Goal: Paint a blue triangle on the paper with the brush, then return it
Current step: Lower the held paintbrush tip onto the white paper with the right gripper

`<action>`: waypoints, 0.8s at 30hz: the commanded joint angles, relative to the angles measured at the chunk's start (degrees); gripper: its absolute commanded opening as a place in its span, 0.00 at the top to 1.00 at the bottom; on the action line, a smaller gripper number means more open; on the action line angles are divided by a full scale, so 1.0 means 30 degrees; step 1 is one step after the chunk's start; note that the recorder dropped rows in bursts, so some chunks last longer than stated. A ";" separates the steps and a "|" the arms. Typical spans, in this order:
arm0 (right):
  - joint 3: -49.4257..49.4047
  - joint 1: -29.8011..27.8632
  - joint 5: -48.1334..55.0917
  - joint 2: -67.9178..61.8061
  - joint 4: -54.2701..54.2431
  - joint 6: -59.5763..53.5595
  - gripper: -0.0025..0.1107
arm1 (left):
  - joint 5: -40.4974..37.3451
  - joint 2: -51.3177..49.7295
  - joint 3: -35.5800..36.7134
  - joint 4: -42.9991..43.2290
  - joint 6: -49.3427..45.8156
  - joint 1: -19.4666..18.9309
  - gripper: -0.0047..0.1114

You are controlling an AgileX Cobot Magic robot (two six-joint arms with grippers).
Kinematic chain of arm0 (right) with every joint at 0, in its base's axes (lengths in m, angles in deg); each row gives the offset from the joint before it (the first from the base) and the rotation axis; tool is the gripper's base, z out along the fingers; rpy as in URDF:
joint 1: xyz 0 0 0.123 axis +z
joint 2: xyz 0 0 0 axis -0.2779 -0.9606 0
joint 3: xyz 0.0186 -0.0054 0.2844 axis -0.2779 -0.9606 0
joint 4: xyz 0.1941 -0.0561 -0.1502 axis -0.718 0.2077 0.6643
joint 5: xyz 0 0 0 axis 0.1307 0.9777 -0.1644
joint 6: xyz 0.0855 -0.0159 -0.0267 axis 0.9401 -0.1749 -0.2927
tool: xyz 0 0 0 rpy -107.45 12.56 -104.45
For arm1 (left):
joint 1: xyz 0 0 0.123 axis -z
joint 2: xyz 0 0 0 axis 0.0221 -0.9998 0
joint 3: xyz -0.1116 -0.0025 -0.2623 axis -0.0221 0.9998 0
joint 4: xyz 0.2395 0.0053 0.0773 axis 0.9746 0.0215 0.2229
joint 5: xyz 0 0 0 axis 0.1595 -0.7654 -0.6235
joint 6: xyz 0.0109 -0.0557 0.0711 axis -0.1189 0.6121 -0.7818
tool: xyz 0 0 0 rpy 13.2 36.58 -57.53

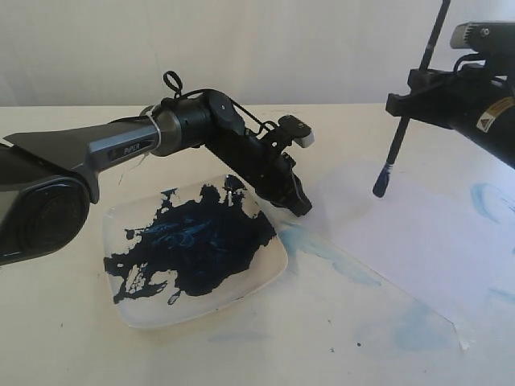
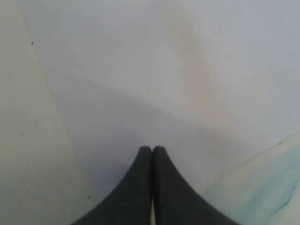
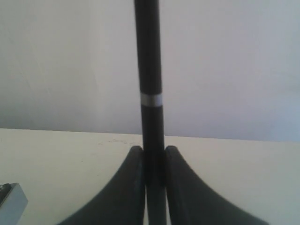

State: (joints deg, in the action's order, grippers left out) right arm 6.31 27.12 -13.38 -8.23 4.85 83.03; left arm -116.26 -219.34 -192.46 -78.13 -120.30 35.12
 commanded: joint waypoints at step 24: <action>0.0138 -0.0119 0.1703 -0.0029 0.1001 -0.1010 0.98 | -0.0186 0.0025 -0.0056 -0.0048 0.0132 -0.0019 0.96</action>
State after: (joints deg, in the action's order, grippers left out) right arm 6.33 27.12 -9.47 -8.23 7.38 81.93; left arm -116.26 -219.34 -192.46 -78.13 -120.30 35.12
